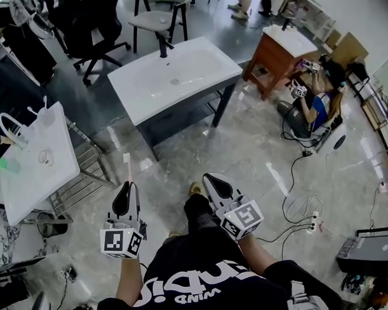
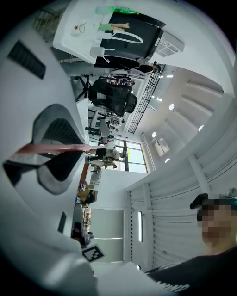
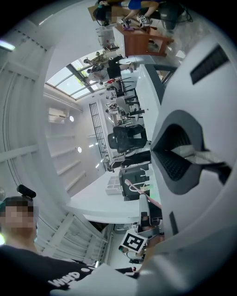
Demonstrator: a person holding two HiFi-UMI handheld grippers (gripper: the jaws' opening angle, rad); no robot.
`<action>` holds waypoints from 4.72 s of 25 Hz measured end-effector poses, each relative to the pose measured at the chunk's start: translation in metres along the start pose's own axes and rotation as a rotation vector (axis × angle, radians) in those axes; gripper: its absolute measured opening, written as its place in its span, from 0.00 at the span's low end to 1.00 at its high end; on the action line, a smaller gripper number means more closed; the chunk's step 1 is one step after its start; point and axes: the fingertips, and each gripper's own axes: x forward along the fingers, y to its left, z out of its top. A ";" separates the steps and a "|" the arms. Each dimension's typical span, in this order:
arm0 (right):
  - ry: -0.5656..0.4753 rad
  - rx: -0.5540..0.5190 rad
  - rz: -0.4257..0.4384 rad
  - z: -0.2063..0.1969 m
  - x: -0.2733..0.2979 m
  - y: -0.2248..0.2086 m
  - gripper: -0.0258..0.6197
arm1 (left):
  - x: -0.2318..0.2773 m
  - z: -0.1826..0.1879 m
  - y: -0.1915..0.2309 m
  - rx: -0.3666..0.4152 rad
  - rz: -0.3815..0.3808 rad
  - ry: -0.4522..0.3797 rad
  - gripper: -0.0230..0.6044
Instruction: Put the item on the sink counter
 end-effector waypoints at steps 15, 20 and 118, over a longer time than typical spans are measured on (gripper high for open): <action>-0.008 0.003 0.011 0.028 0.091 -0.090 0.07 | 0.110 0.020 0.031 0.010 0.002 0.010 0.13; -0.014 -0.005 0.036 0.044 0.117 -0.119 0.07 | 0.146 0.031 0.035 0.015 0.022 0.003 0.13; 0.073 -0.038 0.336 0.109 0.504 -0.282 0.07 | 0.519 -0.014 0.269 0.082 0.233 0.230 0.13</action>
